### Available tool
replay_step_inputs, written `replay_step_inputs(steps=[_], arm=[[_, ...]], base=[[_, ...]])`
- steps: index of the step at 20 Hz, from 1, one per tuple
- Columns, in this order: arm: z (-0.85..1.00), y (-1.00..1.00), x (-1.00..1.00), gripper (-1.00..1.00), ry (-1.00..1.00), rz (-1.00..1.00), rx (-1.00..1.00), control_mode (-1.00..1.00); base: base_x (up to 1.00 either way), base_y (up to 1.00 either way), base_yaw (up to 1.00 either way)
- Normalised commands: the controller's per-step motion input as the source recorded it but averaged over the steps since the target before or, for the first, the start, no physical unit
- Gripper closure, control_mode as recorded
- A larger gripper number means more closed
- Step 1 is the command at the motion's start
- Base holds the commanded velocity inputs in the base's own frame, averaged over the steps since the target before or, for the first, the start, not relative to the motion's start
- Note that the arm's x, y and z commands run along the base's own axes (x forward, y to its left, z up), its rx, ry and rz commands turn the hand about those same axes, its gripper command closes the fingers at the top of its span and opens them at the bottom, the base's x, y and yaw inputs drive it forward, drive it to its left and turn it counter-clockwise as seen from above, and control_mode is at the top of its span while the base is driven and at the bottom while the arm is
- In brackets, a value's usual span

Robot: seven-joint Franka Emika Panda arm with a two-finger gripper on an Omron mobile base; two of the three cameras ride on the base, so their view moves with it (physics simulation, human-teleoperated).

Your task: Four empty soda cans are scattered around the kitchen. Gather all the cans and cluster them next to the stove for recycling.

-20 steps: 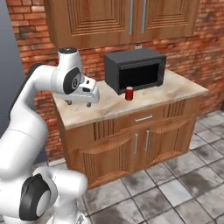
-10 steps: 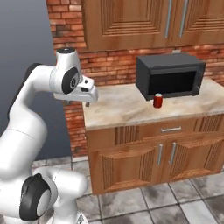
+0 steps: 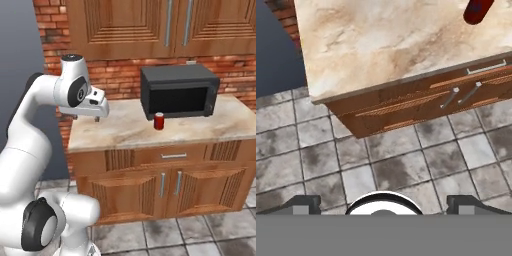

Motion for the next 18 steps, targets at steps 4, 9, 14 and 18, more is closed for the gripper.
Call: replay_step_inputs(steps=[4,9,14,18], arm=[[0.0,0.0,0.0,-1.0,0.0,0.0,0.0,1.0],[0.0,0.0,0.0,-1.0,0.0,0.0,0.0,1.0],[0.0,0.0,0.0,-1.0,0.0,0.0,0.0,1.0],[0.0,0.0,0.0,-1.0,0.0,0.0,0.0,1.0]], base=[[0.04,-1.0,0.16],[0.0,-0.96,0.19],[0.01,-0.53,0.17],[0.11,-0.31,0.14]])
